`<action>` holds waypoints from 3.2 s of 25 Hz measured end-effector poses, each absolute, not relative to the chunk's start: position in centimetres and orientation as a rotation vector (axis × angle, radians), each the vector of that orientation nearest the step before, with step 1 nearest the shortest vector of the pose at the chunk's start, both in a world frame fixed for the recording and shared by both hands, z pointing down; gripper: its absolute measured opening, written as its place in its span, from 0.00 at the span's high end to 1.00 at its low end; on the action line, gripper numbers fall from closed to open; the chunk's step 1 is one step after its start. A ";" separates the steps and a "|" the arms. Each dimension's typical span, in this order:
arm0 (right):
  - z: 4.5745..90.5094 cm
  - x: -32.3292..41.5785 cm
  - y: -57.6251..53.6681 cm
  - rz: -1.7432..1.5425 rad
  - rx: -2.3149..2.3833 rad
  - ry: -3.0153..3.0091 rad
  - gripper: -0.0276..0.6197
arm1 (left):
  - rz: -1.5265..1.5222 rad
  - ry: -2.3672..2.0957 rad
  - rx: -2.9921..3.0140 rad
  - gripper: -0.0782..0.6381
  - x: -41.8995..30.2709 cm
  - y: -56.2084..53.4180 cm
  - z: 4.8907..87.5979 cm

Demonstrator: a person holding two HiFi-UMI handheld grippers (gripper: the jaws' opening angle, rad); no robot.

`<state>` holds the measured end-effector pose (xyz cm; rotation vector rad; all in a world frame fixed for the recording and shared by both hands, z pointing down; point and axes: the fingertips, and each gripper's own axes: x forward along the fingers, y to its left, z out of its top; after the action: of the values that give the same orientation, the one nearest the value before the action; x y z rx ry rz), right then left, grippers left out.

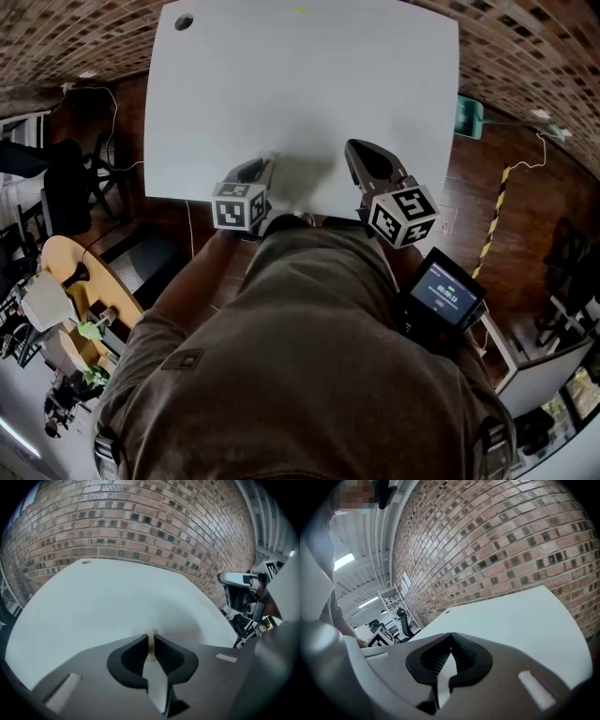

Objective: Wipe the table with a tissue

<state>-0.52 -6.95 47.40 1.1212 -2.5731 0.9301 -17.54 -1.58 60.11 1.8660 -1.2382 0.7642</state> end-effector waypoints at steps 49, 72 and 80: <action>47.8 1.3 -9.5 0.936 1.194 -2.540 0.94 | 0.816 -1.347 1.833 0.83 -20.6 -8.0 60.0; 45.4 3.7 -8.6 0.862 1.299 -2.545 0.94 | 0.688 -1.241 2.037 0.83 -13.1 -10.0 56.6; 42.9 1.6 -7.3 0.770 1.298 -2.593 0.94 | 0.412 -1.367 2.098 0.83 -15.3 -9.8 49.6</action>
<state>1.58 -7.35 42.92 1.2979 -2.5927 0.7698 -15.31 -9.77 49.64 2.0978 -1.3670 0.4124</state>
